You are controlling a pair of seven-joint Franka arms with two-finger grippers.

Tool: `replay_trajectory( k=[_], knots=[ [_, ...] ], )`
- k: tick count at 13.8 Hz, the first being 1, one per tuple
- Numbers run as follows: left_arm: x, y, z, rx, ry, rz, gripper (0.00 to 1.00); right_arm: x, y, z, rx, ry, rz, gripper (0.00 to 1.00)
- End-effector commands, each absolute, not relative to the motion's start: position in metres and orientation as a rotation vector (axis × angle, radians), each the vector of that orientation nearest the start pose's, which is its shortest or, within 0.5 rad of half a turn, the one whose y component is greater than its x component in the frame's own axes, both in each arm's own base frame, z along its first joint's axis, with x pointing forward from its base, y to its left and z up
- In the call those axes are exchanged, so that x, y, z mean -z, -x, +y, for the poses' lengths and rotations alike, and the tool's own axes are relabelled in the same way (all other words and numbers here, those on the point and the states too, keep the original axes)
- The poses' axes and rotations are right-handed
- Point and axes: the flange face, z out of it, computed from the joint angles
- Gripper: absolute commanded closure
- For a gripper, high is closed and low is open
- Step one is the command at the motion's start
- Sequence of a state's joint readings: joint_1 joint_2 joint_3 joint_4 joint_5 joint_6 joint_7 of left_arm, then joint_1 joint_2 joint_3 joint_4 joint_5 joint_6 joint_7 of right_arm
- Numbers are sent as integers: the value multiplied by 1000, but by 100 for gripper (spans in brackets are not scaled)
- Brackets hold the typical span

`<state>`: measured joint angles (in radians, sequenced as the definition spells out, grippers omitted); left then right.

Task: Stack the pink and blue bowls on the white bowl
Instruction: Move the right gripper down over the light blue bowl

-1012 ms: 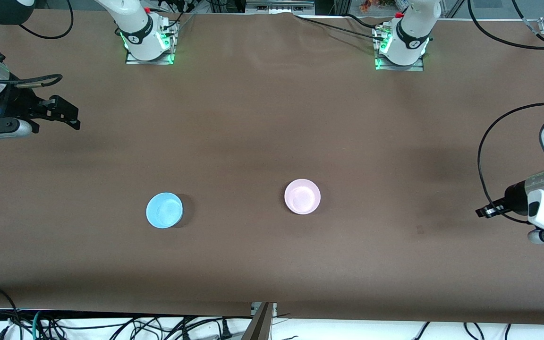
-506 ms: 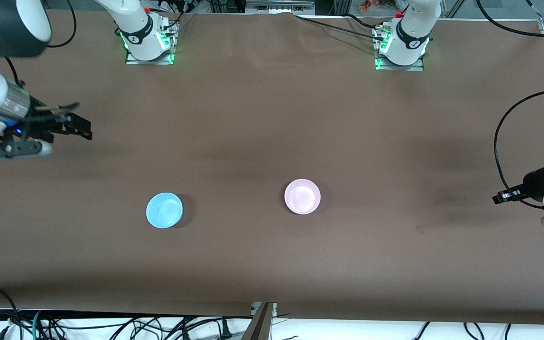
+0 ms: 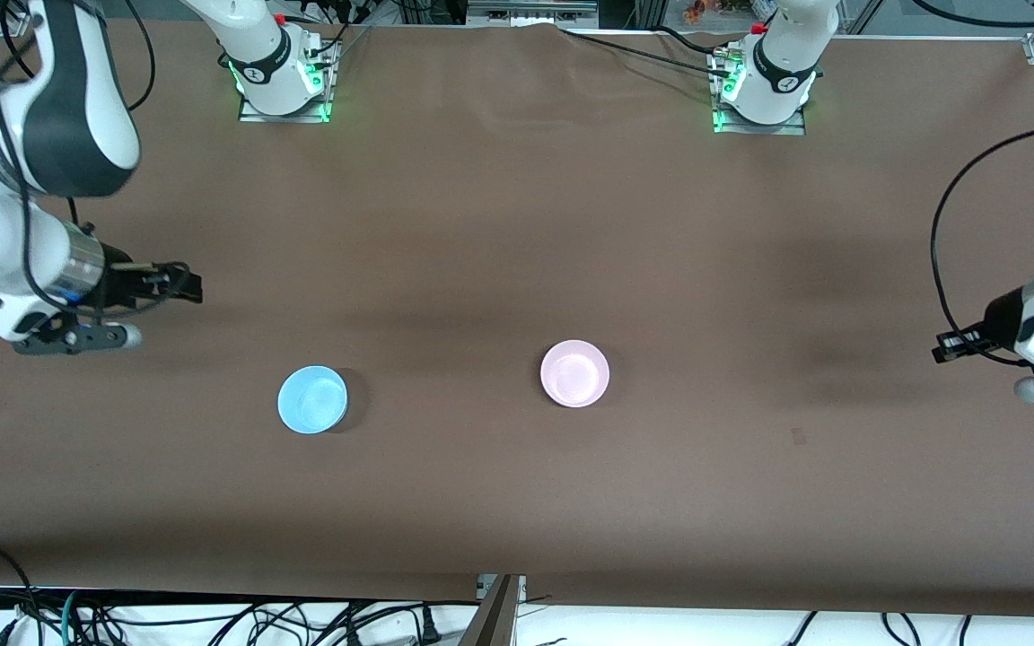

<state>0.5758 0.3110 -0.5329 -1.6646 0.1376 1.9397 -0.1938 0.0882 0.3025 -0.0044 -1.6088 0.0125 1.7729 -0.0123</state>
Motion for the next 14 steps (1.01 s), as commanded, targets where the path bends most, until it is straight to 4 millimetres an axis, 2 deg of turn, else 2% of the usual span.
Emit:
replay_trajectory(
  k=[1,2,4,6,8,10,12,14],
  knots=[
    [-470,-607,42,3,3117,-312,100,-389,-653,84,-203,3121,-174,0],
    [-472,-598,34,-6,3103,-299,100,-366,-660,85,-192,3117,-157,0],
    [-474,-582,16,-13,3077,-258,100,-334,-669,87,-160,3118,-155,0],
    [-482,-570,6,0,3051,-242,100,-298,-679,91,-106,3118,-158,1],
    [-488,-558,-6,10,3032,-247,100,-268,-688,94,-34,3115,-154,1],
    [-492,-548,-12,10,3075,-292,100,-243,-690,95,-39,3071,-94,1],
    [-494,-547,-13,14,3076,-300,98,-233,-695,98,-38,3060,-85,3],
    [-497,-546,-11,20,3074,-296,78,-229,-699,98,-35,3059,-78,7]
  ],
)
